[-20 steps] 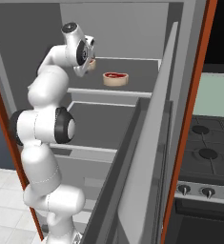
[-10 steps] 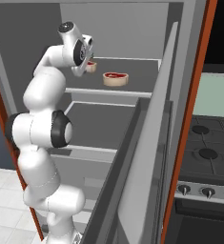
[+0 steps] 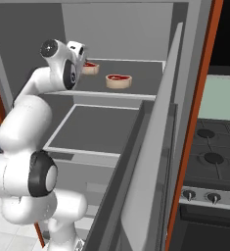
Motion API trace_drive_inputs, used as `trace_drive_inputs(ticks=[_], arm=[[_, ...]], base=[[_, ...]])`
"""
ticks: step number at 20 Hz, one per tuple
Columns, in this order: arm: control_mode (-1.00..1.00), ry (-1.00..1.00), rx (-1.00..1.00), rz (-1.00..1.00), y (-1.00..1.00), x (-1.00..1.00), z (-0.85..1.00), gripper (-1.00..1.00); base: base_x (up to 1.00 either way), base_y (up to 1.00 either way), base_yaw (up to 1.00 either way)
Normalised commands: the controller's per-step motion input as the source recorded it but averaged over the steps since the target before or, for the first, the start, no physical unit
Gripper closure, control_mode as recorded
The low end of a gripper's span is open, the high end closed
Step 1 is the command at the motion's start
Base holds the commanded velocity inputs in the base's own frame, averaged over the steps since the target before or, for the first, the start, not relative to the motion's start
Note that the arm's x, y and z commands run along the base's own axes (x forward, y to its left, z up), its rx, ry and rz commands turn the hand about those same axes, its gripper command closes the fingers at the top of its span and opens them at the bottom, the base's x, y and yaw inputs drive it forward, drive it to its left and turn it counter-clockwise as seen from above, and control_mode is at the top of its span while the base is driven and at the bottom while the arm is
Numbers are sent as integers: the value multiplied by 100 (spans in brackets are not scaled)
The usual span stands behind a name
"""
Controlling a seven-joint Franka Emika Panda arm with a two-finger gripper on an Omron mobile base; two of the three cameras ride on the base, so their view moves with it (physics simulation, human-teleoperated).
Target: Place the steak on the counter behind the older steak on the same shelf of the fridge to maintain FIFO order. Close the fridge door when finished.
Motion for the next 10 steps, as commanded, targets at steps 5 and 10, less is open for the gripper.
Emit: trace_drive_inputs(ticks=[5,10], arm=[[-100,-16,2,-3,0,-100,29,-100],[-100,-6,14,-10,-5,-100,26,-100]], base=[[0,0,0],[0,0,0]])
